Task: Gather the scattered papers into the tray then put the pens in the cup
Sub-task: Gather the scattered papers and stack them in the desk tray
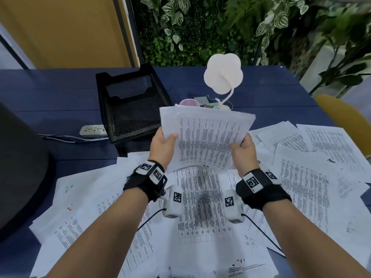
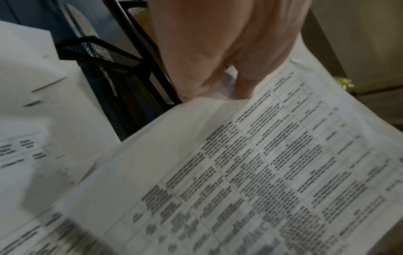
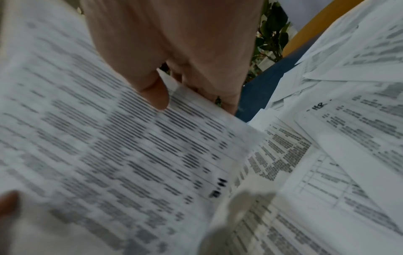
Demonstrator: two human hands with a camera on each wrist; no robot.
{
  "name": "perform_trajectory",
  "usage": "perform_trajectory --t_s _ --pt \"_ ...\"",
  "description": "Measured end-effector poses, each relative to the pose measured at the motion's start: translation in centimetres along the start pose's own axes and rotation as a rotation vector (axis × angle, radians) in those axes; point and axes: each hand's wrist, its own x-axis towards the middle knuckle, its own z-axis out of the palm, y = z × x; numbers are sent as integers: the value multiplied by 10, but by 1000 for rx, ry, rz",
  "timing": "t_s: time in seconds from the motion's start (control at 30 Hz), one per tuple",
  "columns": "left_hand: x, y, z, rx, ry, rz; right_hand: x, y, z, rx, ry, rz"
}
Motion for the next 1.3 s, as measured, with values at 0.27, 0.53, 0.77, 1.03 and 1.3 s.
perform_trajectory --t_s 0.27,0.53,0.77,1.03,1.3 --pt "17 24 -41 -99 180 26 9 13 9 -139 -264 137" --pt "29 9 -93 186 190 -68 29 -33 82 -16 -352 66" --pt "54 27 -131 546 199 12 62 -49 144 -87 -334 23" --pt "106 33 -142 1203 172 183 91 -56 180 -430 -192 -147" --pt "129 15 -150 1619 67 -10 116 -48 202 -727 -254 -258"
